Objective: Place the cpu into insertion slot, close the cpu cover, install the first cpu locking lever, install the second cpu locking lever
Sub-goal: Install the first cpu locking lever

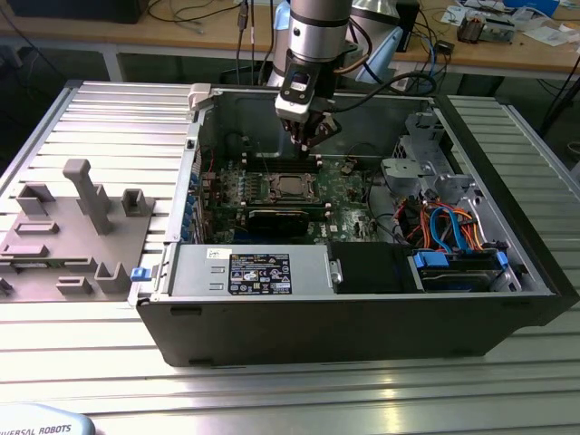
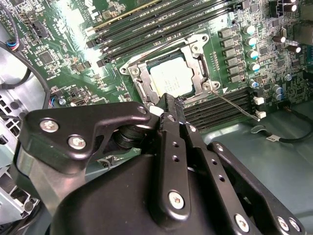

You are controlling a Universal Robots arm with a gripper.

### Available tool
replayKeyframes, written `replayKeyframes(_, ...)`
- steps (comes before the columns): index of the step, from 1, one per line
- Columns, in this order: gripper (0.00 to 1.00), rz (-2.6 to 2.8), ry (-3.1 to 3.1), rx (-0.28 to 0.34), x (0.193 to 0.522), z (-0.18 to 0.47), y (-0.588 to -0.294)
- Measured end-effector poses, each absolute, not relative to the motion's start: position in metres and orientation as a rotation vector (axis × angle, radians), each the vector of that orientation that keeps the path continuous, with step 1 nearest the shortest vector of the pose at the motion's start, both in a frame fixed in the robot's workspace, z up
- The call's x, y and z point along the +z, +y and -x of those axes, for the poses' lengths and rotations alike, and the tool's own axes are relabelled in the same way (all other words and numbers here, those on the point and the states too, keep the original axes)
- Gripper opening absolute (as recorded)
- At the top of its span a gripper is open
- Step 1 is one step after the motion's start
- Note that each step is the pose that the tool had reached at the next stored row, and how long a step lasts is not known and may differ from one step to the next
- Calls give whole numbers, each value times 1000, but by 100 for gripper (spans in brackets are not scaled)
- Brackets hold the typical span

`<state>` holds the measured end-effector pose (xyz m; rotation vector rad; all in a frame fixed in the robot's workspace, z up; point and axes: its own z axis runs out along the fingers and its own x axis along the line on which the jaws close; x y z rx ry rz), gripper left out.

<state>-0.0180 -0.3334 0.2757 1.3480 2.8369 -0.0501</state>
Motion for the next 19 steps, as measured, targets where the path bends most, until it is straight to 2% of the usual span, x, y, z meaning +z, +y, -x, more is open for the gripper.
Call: replayKeyframes(19, 11, -1312, 2853, -50, 276, 18, -333)
